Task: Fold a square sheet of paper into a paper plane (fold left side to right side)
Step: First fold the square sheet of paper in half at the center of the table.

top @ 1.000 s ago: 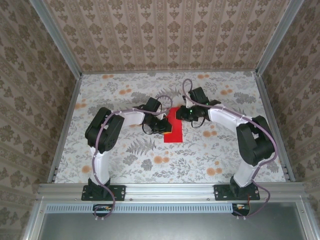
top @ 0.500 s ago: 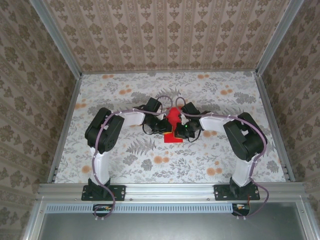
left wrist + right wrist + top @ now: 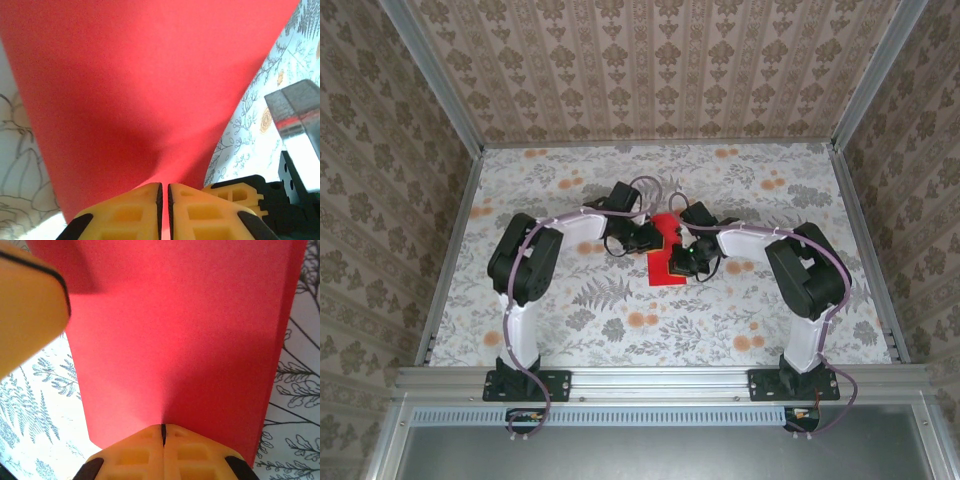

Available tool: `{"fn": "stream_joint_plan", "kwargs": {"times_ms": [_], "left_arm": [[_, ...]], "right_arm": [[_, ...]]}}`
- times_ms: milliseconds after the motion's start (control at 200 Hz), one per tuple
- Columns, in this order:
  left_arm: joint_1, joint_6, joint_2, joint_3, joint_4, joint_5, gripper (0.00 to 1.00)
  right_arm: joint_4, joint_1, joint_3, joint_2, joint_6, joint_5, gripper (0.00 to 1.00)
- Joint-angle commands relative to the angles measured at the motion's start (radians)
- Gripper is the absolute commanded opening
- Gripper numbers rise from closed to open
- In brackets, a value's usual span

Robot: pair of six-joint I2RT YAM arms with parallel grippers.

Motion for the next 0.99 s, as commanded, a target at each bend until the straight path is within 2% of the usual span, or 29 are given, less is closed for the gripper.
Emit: {"fn": "stream_joint_plan", "kwargs": {"times_ms": [0,595,990], "left_arm": [[0.006,0.030,0.032,0.021,-0.002,0.007,0.13],[0.090,-0.004,0.132,0.061,0.067,-0.016,0.11],[0.125,-0.004,0.243,0.228,0.017,-0.060,0.11]], "right_arm": [[-0.089,-0.002,-0.005,0.048,-0.019,0.070,0.02],[-0.165,0.000,0.015,0.074,-0.072,0.089,0.00],[-0.180,-0.001,0.010,0.076,-0.092,0.095,0.00]]}}
